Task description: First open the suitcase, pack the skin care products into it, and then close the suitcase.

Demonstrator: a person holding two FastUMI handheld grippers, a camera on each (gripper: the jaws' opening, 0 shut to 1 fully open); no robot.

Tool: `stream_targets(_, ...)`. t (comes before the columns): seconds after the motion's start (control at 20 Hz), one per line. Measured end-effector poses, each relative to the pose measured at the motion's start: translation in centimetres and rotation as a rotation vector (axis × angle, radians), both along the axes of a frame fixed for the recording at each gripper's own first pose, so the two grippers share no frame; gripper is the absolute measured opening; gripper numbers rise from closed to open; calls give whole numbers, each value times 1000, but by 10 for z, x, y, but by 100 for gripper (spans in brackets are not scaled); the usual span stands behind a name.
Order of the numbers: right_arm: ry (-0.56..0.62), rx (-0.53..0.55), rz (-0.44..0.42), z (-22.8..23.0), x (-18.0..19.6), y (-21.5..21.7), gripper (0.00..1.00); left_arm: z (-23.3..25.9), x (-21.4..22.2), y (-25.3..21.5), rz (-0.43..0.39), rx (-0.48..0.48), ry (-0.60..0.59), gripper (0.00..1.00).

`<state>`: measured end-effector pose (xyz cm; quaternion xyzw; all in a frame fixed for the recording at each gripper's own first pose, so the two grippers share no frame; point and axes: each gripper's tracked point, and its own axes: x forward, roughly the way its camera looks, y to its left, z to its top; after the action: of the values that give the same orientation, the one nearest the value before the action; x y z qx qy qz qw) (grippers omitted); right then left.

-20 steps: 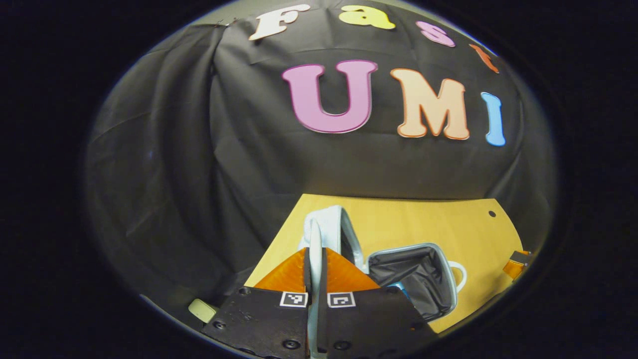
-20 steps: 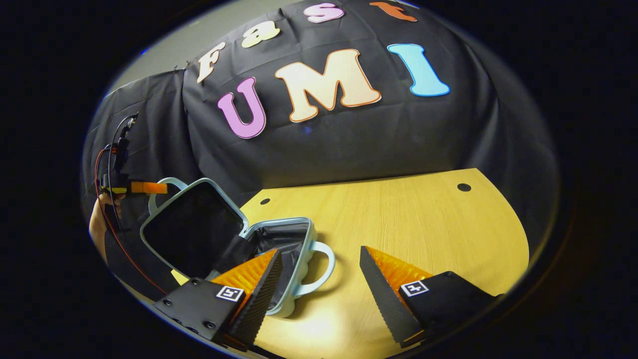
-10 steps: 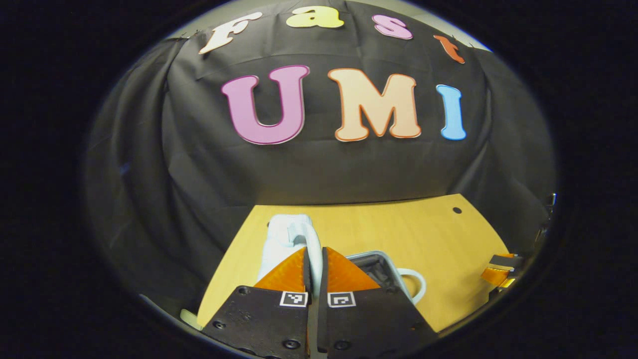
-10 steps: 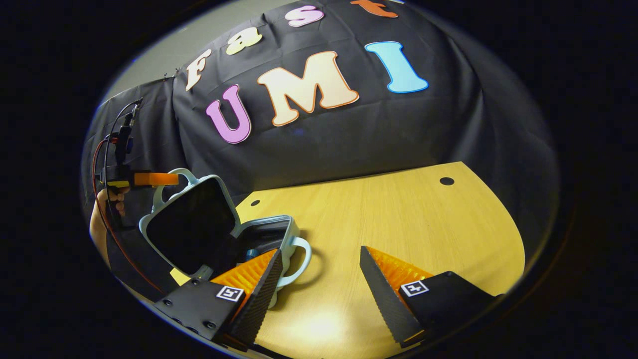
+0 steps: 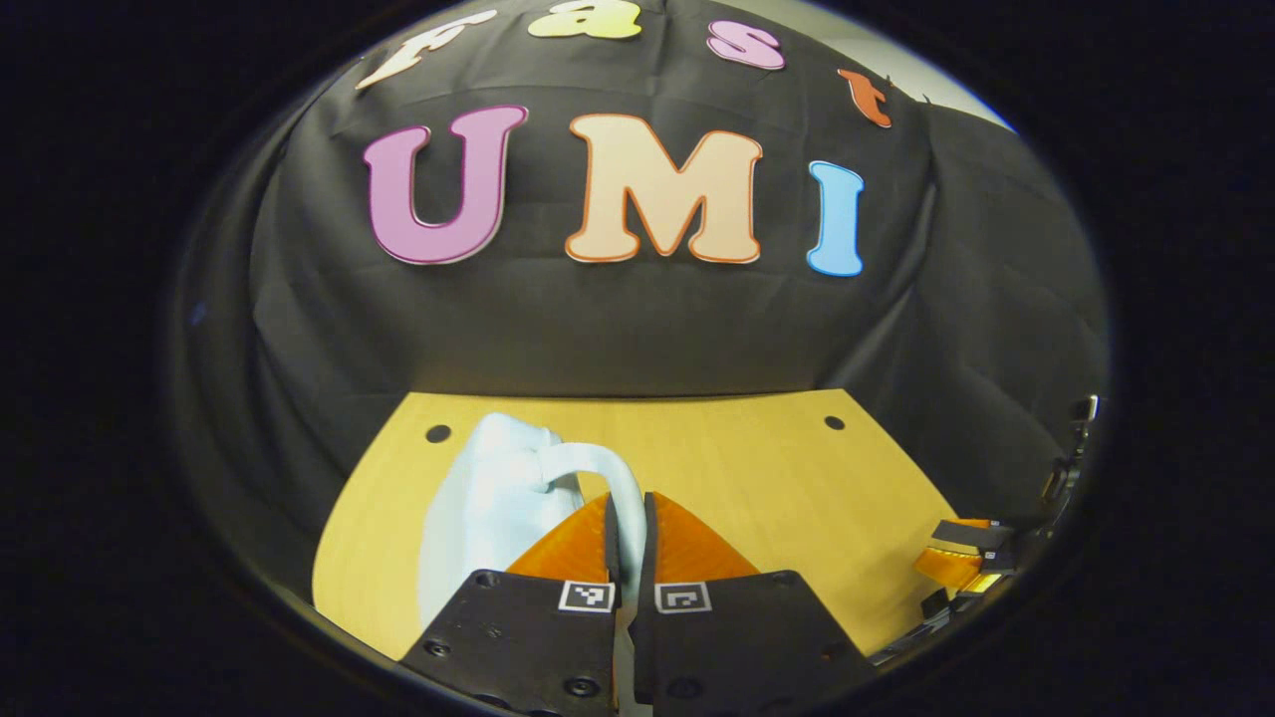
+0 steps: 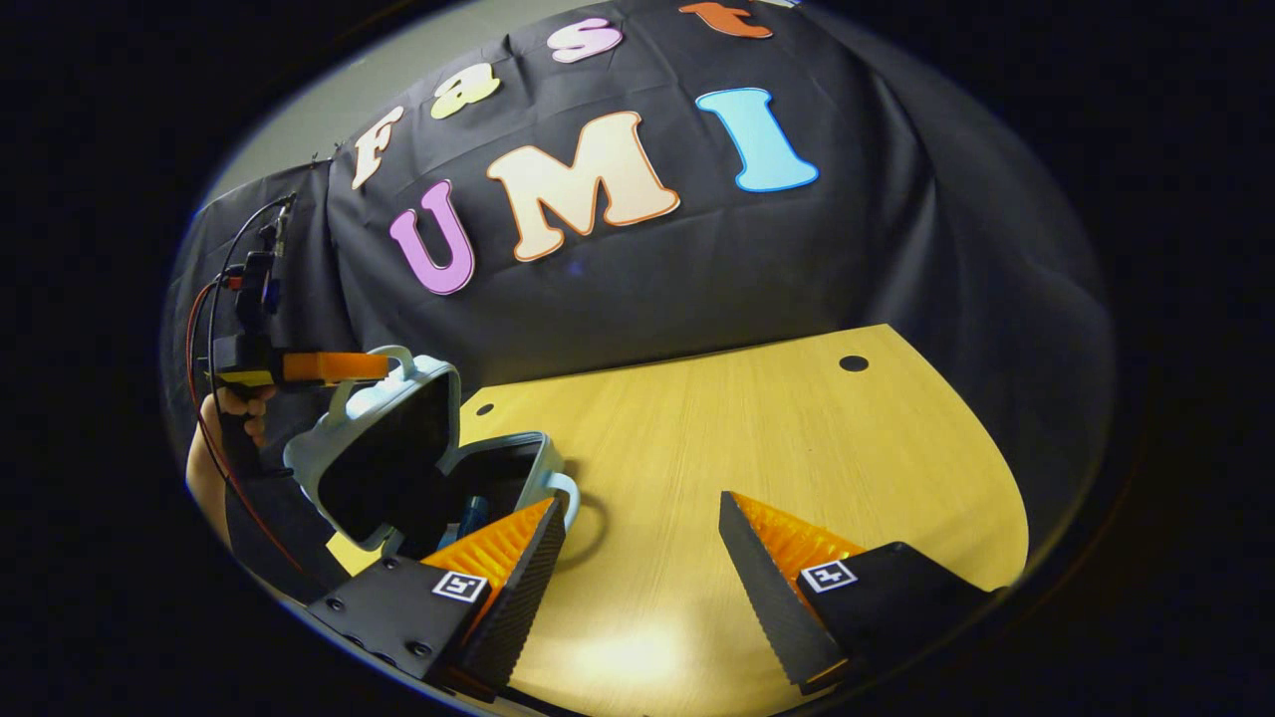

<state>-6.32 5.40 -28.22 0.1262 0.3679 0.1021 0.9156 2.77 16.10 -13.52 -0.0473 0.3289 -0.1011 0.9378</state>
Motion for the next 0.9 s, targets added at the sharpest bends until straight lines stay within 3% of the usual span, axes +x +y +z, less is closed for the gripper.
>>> stream_targets(0.25, 7, -16, -9, 0, -4, -15, 98, -33, -8, -42, -57, -42, 59, 1)
stream_targets(0.8, 39, -45, -33, -7, -15, -57, 98, -121, -30, -97, -124, 7, 229, 2)
stream_targets(0.9, 34, -47, -16, -4, -18, -61, 98, -128, -32, -105, -125, 36, 217, 8)
